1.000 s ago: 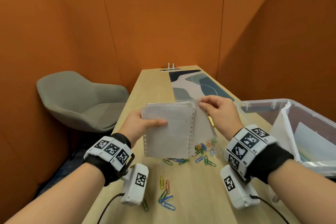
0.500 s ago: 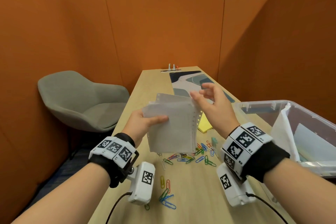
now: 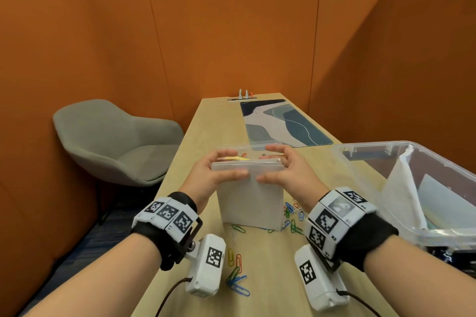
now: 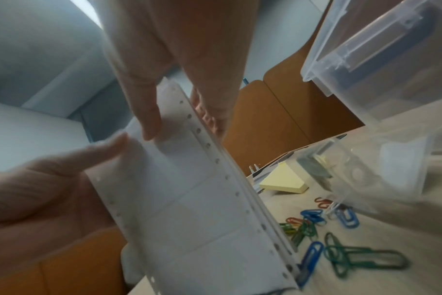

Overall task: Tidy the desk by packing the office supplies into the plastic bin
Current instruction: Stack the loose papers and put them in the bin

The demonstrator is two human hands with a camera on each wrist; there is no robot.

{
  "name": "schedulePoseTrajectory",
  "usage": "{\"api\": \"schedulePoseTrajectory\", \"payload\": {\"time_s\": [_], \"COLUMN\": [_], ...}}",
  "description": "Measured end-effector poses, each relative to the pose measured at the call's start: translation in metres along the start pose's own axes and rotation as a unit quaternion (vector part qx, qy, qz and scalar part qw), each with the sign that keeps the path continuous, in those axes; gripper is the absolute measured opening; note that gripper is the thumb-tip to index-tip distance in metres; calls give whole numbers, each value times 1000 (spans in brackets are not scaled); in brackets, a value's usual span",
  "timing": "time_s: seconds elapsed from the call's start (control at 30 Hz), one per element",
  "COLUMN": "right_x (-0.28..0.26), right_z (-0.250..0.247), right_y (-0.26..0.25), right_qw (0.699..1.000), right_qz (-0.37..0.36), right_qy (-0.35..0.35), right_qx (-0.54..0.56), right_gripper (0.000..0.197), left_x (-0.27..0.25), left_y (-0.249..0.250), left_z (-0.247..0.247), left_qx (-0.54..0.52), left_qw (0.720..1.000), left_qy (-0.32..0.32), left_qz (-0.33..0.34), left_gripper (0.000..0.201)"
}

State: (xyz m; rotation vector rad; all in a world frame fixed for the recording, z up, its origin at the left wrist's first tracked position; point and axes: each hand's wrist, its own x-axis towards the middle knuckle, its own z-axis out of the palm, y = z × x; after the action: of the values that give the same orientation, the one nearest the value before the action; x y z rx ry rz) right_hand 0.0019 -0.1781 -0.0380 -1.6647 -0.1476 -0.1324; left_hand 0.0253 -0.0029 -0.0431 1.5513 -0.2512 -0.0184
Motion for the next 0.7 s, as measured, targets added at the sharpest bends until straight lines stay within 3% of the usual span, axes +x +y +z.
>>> {"api": "schedulePoseTrajectory", "payload": {"time_s": [0.23, 0.43, 0.57, 0.63, 0.7], "right_x": [-2, -3, -2, -3, -3], "right_z": [2, 7, 2, -2, -5], "right_y": [8, 25, 8, -7, -22], "right_qw": [999, 999, 998, 994, 991], "right_qz": [-30, 44, 14, -10, -26], "right_qy": [9, 2, 33, 51, 72], "right_qx": [20, 28, 58, 94, 112], "right_gripper": [46, 36, 28, 26, 24], "left_x": [2, 3, 6, 9, 8], "left_y": [2, 3, 12, 17, 23], "left_z": [9, 12, 9, 8, 11], "left_qx": [-14, -4, -41, -30, 3], "left_qw": [999, 1000, 999, 998, 994], "left_qy": [21, 9, -13, -57, -113], "left_qz": [23, 26, 20, 12, 1], "left_gripper": [7, 18, 48, 63, 57]}}
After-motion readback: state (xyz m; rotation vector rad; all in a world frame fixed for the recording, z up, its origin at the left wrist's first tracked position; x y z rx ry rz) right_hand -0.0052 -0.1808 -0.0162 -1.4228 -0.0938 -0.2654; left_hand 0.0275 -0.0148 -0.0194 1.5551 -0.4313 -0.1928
